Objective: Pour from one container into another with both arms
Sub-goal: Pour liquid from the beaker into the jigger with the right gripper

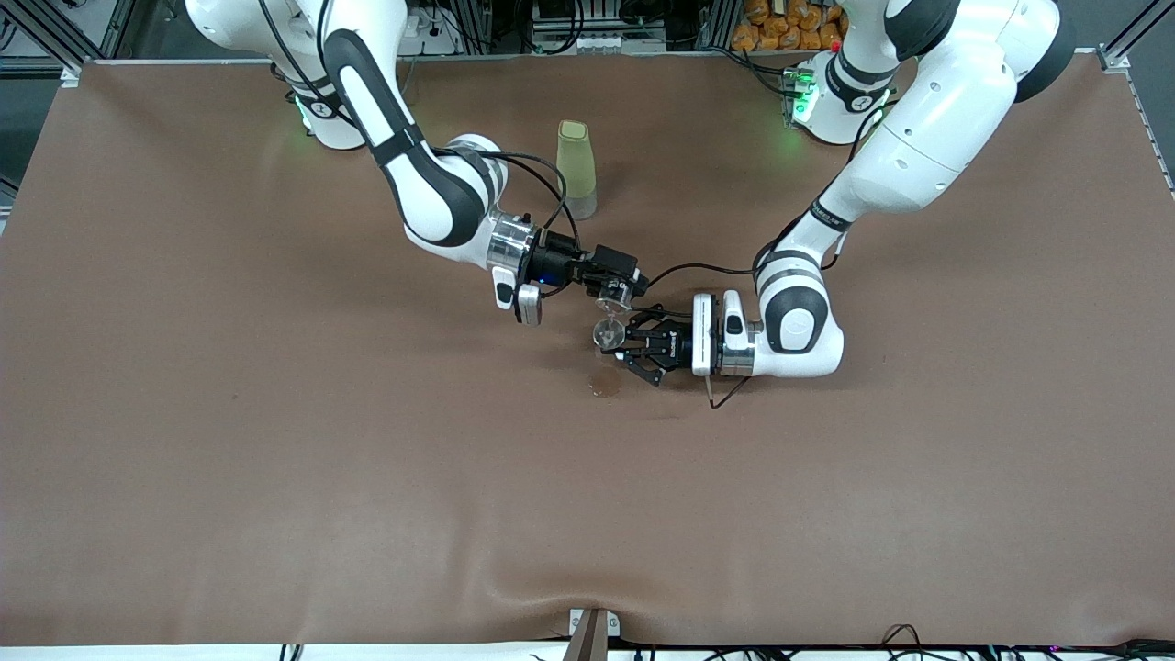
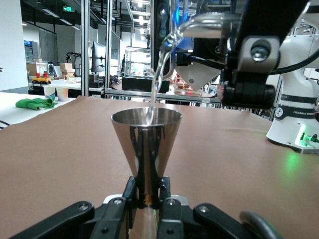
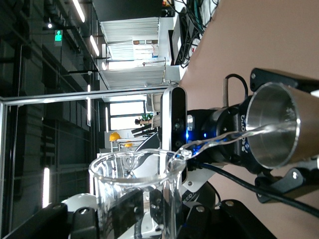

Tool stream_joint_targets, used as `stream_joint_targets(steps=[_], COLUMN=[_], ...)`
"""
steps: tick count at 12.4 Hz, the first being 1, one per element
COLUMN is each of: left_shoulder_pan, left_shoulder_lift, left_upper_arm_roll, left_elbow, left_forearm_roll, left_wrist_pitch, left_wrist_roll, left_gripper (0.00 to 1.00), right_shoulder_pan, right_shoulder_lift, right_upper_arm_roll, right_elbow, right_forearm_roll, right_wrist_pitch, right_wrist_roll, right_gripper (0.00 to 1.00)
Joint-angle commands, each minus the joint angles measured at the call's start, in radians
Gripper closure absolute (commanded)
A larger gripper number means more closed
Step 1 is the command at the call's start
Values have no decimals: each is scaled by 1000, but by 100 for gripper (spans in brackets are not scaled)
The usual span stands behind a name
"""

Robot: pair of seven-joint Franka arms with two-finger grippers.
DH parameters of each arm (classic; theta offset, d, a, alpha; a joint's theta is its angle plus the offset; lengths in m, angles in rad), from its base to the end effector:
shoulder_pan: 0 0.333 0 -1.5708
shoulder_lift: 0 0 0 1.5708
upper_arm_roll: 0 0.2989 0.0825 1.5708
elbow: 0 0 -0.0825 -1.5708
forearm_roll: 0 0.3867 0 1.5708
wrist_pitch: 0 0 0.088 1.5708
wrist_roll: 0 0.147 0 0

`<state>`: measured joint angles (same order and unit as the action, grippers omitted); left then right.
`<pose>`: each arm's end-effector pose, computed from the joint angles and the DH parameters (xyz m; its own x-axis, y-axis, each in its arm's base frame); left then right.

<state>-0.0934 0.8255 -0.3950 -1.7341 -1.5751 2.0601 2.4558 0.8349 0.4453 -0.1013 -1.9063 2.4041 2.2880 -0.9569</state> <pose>0.5500 -0.3740 0.1352 0.0794 -0.1215 0.9894 -0.9931 0.0757 0.0890 0.4780 0.4839 0.2667 0.9514 -0.2986 -0.0757 -0.0979 -0.0604 -0.9934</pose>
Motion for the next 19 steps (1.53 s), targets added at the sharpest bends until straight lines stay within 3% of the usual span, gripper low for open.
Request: stream_joint_targets(steps=[1, 9, 11, 13, 19], left_shoulder_pan=[6, 15, 15, 17, 87], left_shoulder_lift=[-42, -63, -66, -66, -68], left_upper_arm_roll=[-2, -2, -2, -2, -2], left_elbow=[-35, -58, -62, -62, -51], left_forearm_roll=[6, 7, 7, 7, 70], left_wrist_pitch=[-8, -9, -9, -9, -11], left_wrist_roll=[15, 17, 17, 17, 2], left_gripper=[100, 100, 100, 100, 100], right_shoulder_pan=[7, 3, -3, -5, -17], right_shoulder_lift=[0, -2, -2, -2, -34], right_upper_arm_roll=[5, 5, 2, 2, -1], right_elbow=[15, 24, 27, 27, 12], right_forearm_roll=[-16, -3, -38, -106, -109], right_wrist_pitch=[13, 8, 5, 13, 122], right_wrist_roll=[102, 266, 224, 21, -707], right_gripper=[100, 100, 100, 100, 100])
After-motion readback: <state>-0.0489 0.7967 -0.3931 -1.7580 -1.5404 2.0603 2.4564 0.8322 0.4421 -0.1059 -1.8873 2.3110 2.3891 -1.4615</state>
